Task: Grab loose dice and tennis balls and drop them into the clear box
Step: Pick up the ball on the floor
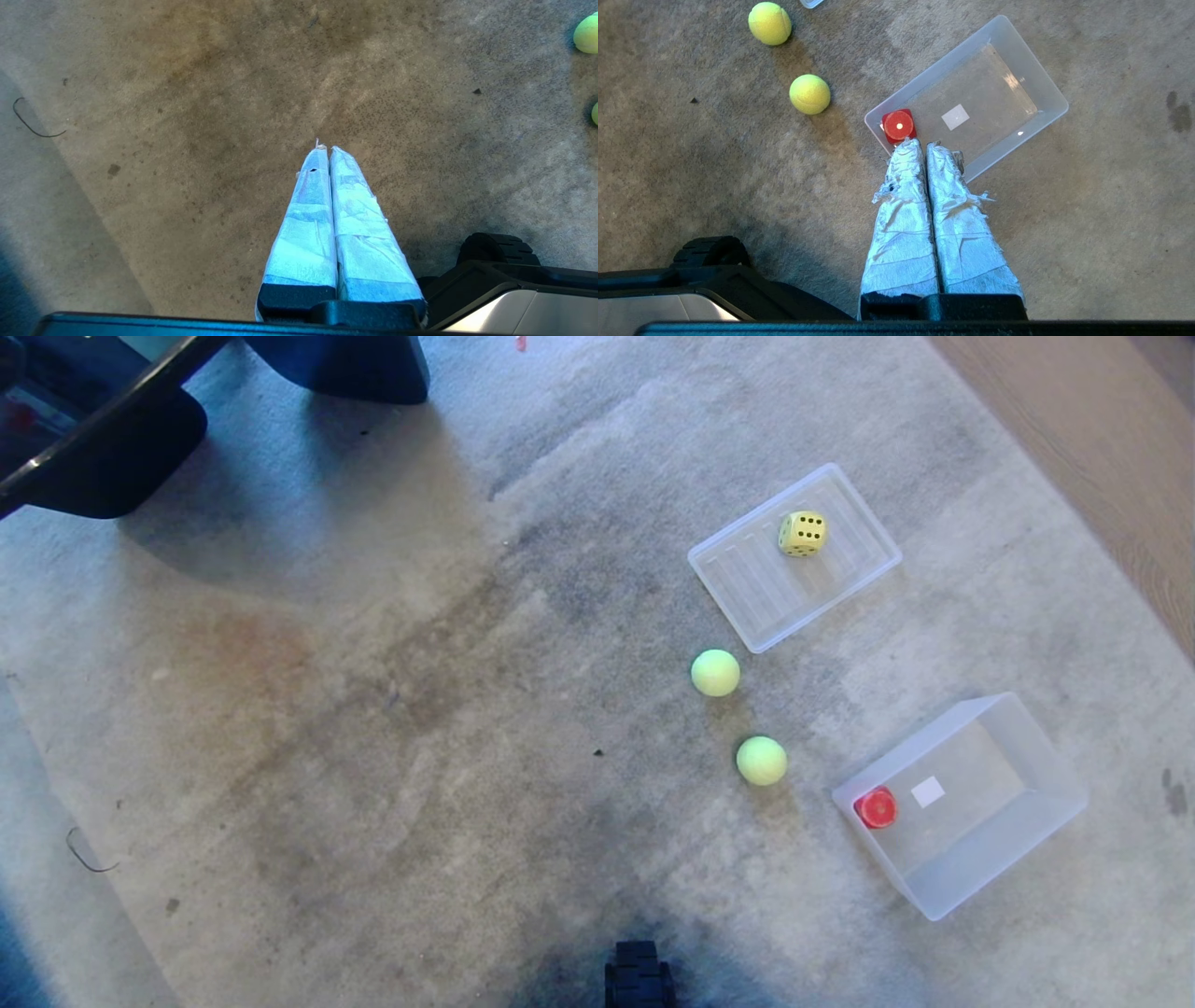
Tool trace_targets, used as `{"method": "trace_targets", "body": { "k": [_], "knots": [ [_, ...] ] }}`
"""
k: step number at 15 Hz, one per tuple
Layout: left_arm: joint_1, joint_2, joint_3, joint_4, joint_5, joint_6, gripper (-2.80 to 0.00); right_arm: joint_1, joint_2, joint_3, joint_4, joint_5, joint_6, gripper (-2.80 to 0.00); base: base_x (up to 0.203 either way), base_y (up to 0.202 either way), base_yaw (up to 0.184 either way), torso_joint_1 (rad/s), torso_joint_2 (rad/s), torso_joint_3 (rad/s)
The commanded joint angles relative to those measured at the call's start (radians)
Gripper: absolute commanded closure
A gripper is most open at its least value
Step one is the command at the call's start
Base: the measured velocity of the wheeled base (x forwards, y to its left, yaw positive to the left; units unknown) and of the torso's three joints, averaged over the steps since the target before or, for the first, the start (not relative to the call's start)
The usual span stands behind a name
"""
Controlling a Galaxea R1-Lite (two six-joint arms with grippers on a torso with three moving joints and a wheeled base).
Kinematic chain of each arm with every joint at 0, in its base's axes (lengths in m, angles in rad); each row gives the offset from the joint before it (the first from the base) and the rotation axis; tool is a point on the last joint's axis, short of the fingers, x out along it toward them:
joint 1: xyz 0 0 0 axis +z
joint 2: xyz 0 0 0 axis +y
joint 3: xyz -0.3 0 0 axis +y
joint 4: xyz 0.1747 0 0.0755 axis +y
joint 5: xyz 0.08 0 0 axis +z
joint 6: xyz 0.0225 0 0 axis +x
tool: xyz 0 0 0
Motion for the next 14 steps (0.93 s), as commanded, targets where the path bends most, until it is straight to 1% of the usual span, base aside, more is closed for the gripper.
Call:
{"method": "trace_targets", "body": {
  "k": [1,10,12,14],
  "knots": [
    [0.0,0.0,0.0,0.0,0.0,-0.002,0.0,-0.001,0.0,0.029,-0.001,0.0,0.0,0.0,0.0,0.0,0.0,0.0,0.0,0.0],
    [0.0,0.0,0.0,0.0,0.0,0.003,0.0,0.009,0.0,0.023,0.023,0.0,-0.009,0.0,0.0,0.0,0.0,0.0,0.0,0.0],
    [0.0,0.0,0.0,0.0,-0.001,0.006,0.0,0.009,0.0,0.023,0.022,0.0,-0.009,0.0,-0.004,-0.004,0.087,0.002,0.0,0.001],
    [0.0,0.0,0.0,0.0,-0.001,0.005,0.0,0.009,0.0,0.023,0.019,0.0,-0.009,0.0,0.0,-0.009,0.165,0.001,0.0,0.003]
  ]
}}
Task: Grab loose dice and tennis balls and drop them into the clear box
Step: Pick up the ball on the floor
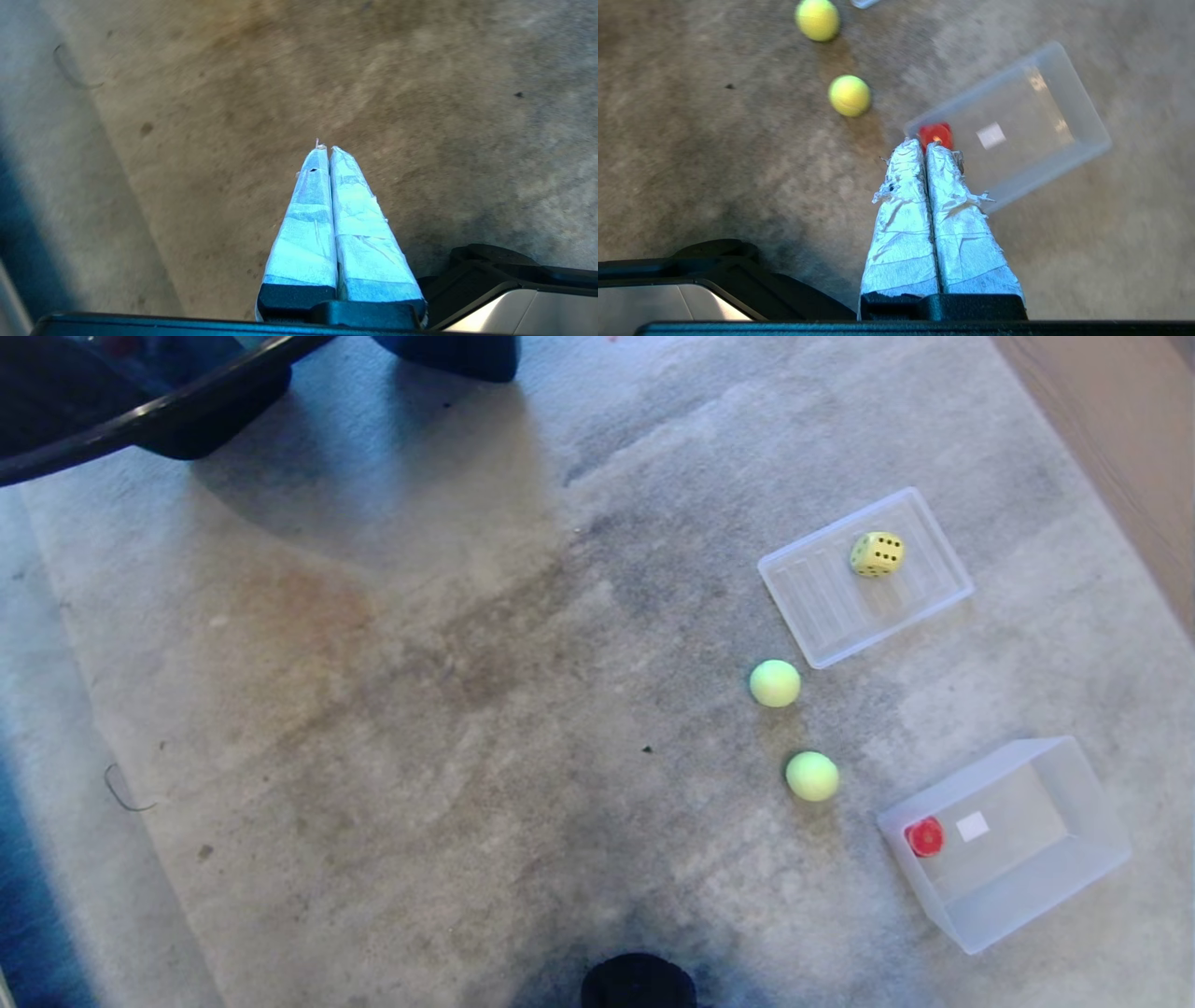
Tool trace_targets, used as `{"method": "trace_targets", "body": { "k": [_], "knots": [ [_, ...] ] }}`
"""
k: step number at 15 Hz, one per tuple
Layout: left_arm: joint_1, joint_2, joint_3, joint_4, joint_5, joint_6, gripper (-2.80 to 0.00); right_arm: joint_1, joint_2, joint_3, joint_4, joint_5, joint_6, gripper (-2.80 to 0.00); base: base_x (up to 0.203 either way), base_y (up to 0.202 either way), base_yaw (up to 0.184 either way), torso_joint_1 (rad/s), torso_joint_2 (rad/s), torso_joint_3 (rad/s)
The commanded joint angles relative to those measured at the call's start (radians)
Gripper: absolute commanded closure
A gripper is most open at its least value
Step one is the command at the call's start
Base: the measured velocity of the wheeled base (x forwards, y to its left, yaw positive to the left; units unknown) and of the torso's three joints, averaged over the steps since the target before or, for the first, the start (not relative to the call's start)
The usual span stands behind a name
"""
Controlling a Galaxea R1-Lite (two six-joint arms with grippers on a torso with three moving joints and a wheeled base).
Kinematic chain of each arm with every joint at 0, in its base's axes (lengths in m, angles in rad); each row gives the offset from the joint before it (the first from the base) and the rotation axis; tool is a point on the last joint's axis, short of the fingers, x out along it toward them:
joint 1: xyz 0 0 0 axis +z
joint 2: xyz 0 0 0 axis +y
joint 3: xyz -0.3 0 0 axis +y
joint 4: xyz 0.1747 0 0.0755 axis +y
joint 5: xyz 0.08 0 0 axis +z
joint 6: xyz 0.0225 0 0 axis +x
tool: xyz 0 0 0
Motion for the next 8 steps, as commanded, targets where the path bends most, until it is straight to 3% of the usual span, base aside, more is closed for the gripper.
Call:
{"method": "trace_targets", "body": {
  "k": [1,3,8],
  "knots": [
    [0.001,0.0,0.0,0.0,0.002,-0.007,0.0,0.0,0.0,0.025,-0.001,0.0,0.004,0.0,0.002,-0.005,0.158,-0.001,0.0,0.002],
    [0.001,0.0,0.0,0.0,0.002,-0.007,0.0,0.0,0.0,0.025,-0.001,0.0,0.004,0.0,0.001,-0.002,0.109,0.006,0.0,0.0],
    [0.001,0.0,0.0,0.0,0.002,-0.009,0.0,0.0,0.0,0.025,-0.001,0.0,0.004,0.0,0.0,0.0,0.0,0.0,0.0,0.0]
  ]
}}
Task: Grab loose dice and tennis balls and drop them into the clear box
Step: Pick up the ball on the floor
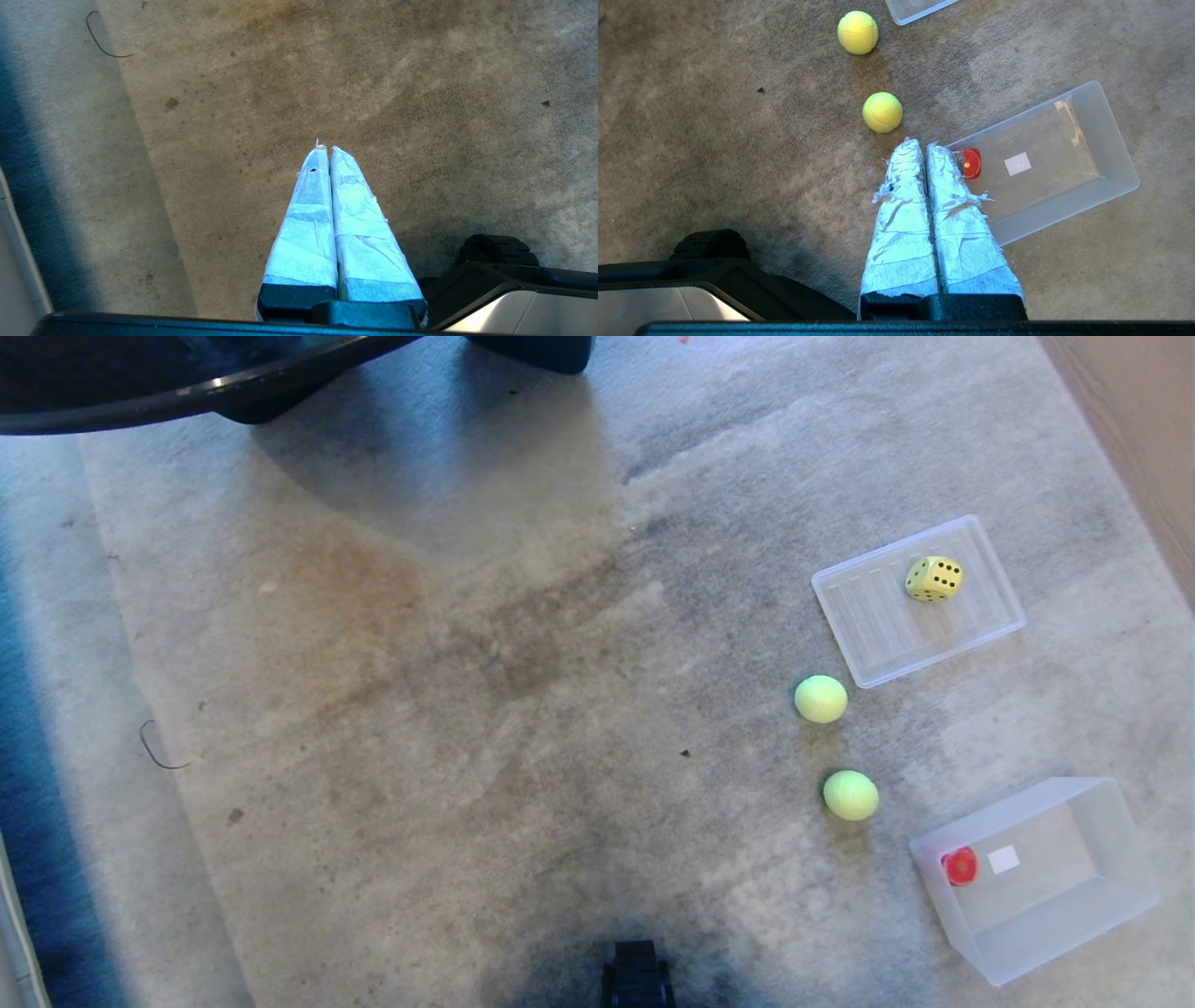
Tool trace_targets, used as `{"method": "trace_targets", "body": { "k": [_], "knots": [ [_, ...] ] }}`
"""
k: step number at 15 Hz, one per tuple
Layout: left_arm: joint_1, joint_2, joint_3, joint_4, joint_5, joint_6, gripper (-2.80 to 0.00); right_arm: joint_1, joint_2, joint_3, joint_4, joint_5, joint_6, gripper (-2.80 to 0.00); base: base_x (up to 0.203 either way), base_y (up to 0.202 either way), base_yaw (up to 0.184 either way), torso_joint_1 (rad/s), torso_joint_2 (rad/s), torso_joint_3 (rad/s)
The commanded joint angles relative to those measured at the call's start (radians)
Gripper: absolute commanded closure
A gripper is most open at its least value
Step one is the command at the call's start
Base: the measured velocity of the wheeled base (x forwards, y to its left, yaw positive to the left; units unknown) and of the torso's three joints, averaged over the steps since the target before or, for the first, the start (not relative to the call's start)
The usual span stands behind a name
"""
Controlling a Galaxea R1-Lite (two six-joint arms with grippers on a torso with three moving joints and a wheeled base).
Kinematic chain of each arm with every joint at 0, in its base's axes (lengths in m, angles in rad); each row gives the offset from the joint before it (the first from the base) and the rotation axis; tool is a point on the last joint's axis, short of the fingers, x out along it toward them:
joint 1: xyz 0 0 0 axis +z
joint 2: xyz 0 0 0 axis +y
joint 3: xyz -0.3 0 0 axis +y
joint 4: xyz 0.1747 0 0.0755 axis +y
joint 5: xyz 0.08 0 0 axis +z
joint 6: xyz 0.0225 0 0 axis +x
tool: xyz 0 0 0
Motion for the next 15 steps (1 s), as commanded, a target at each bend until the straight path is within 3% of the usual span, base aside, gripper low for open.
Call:
{"method": "trace_targets", "body": {
  "k": [1,11,15],
  "knots": [
    [0.0,0.0,0.0,0.0,0.001,-0.001,0.0,0.0,0.0,0.025,-0.001,0.0,0.0,0.0,0.0,0.0,0.0,0.0,0.0,0.0],
    [0.0,0.0,0.0,0.0,0.001,-0.001,0.0,0.0,0.013,0.013,0.013,-0.001,0.009,0.0,0.0,0.0,0.0,0.0,0.0,0.0],
    [0.0,0.0,0.0,0.0,0.001,-0.001,0.0,0.008,0.312,-0.156,0.069,0.003,0.056,0.0,0.0,0.0,0.0,0.0,0.0,0.0]
  ]
}}
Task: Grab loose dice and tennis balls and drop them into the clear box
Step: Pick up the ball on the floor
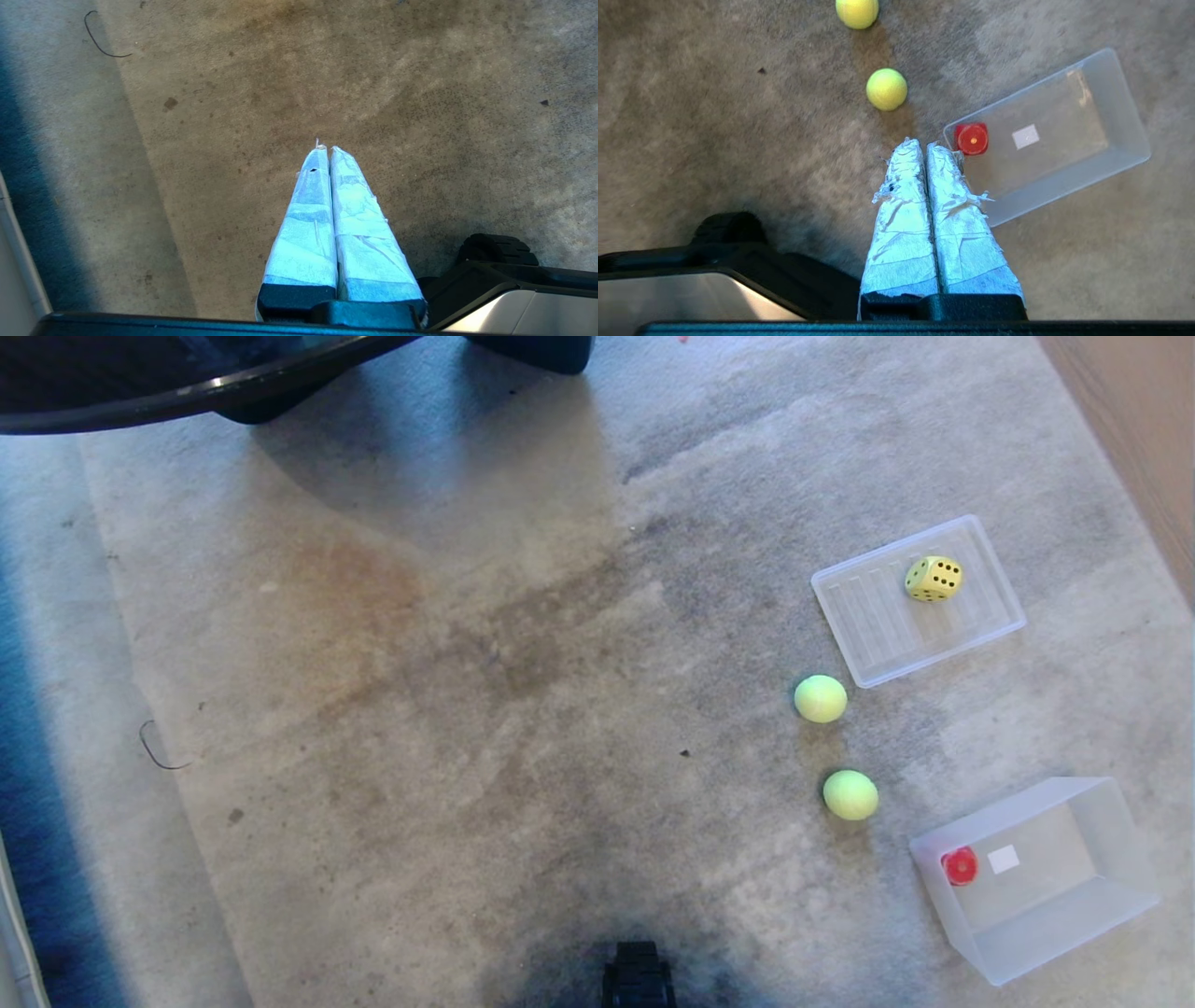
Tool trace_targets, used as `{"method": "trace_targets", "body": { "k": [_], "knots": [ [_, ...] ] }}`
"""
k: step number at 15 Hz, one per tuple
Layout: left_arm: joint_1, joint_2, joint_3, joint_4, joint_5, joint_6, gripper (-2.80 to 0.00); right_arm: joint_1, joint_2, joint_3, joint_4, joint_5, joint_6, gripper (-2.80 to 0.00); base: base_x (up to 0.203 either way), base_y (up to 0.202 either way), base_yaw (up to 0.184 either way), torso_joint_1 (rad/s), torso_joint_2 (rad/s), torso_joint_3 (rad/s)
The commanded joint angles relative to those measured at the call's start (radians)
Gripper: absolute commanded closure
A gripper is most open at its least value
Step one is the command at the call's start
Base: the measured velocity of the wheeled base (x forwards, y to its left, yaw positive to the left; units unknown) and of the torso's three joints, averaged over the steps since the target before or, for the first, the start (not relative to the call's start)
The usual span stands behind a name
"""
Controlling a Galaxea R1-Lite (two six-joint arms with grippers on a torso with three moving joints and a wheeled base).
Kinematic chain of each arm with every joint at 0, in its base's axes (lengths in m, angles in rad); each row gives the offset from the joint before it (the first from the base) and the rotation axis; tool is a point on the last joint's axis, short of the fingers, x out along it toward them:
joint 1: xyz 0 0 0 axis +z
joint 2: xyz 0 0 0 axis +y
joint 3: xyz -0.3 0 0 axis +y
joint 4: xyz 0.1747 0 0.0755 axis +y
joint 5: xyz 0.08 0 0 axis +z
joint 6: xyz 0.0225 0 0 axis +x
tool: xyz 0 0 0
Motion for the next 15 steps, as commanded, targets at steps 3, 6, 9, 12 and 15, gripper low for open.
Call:
{"method": "trace_targets", "body": {
  "k": [3,6,9,12,15],
  "knots": [
    [0.0,0.0,0.0,-0.002,0.0,-0.001,0.0,0.033,0.454,-0.15,-0.036,0.008,0.035,0.0,0.0,0.0,0.0,0.0,0.0,0.0],
    [0.0,0.0,0.0,0.0,0.0,-0.001,0.0,0.071,0.828,-0.214,-0.202,0.004,0.087,0.0,0.0,0.0,0.0,0.0,0.0,0.0],
    [0.0,0.0,0.0,0.0,0.0,-0.001,0.0,0.091,1.197,-0.251,-0.433,0.001,0.124,0.0,0.0,0.0,0.0,0.0,0.0,0.0],
    [0.0,0.0,0.0,0.0,0.0,-0.001,0.0,0.116,1.493,-0.288,-0.664,0.025,0.194,0.0,0.0,0.0,0.0,0.0,0.0,0.0],
    [0.0,0.0,0.0,0.0,0.0,-0.001,0.0,0.13,1.677,-0.36,-0.903,0.053,0.264,-2.8,0.0,0.0,0.0,0.0,0.0,0.0]
  ]
}}
